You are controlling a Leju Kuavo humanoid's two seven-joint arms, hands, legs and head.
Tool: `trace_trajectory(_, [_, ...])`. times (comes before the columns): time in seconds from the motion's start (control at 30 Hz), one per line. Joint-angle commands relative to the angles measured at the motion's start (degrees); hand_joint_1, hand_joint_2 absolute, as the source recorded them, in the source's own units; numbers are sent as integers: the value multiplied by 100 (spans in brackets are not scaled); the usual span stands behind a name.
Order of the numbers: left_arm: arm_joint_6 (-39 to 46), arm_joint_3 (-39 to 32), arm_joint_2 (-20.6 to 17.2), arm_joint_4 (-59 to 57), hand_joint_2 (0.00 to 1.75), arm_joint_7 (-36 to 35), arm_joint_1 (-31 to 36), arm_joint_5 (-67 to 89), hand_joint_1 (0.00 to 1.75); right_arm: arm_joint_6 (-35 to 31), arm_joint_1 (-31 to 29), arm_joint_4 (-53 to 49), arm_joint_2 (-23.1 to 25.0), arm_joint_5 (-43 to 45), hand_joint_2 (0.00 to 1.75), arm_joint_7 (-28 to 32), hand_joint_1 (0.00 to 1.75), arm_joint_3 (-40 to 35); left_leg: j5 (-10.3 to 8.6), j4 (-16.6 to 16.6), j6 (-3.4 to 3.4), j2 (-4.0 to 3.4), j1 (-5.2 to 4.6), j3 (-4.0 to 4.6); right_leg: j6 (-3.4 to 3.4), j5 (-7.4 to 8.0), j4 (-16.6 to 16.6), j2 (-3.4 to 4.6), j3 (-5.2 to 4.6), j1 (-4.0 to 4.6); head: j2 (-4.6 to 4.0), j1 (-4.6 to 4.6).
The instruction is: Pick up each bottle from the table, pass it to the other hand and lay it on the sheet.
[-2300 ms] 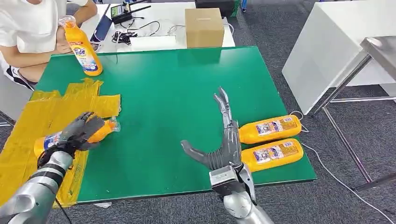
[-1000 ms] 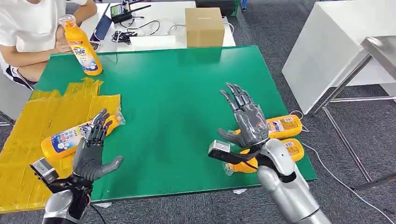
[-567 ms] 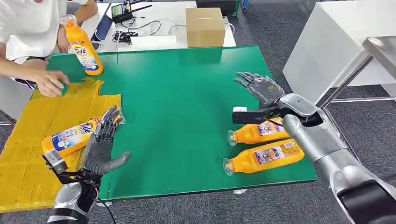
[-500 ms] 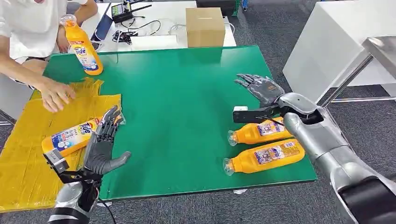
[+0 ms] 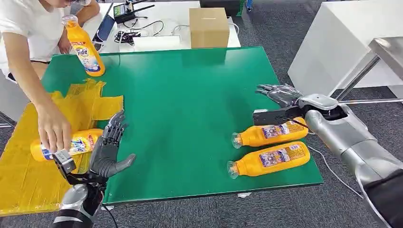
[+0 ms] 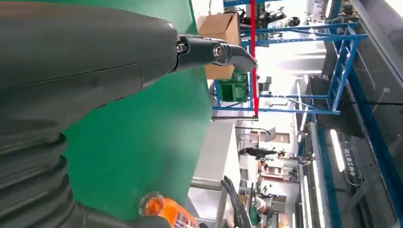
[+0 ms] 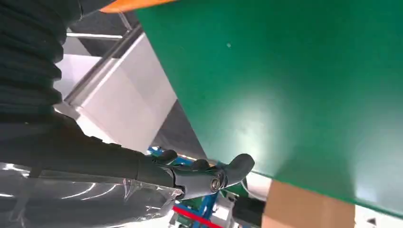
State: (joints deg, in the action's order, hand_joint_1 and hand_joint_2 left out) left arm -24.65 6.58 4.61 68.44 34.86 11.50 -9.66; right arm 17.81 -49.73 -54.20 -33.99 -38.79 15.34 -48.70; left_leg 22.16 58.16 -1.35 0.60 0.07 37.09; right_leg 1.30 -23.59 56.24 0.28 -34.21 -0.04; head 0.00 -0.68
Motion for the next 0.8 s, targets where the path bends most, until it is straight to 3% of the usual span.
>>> trace_trajectory(0.03, [63, 102, -23, -573, 175, -136, 268, 34, 0, -329, -203, 625, -48, -122, 175, -377, 0, -584, 7, -5, 7, -1, 0, -25, -1, -7, -6, -5, 25, 1, 0, -2])
trace_trajectory(0.3, [87, 146, -19, -724, 175, -224, 346, 75, 0, -804, -54, 1473, 332, -363, 175, -446, 0, -263, 6, -8, 6, -4, 2, -27, 0, -5, -9, -2, 27, 1, 0, 0])
trace_trajectory(0.7, [81, 156, -19, -727, 175, -242, 348, 72, 0, -882, -21, 1560, 390, -434, 175, -423, 0, -193, 6, -3, 6, -9, 1, -19, 0, -4, -3, 4, 16, 2, 0, 0])
trace_trajectory(0.8, [99, 181, -14, -789, 175, -294, 376, 66, 0, -1018, 106, 1896, 587, -546, 175, -445, 0, -20, 9, -6, 8, -8, 2, -29, -1, -7, -7, 1, 28, 2, 0, 0])
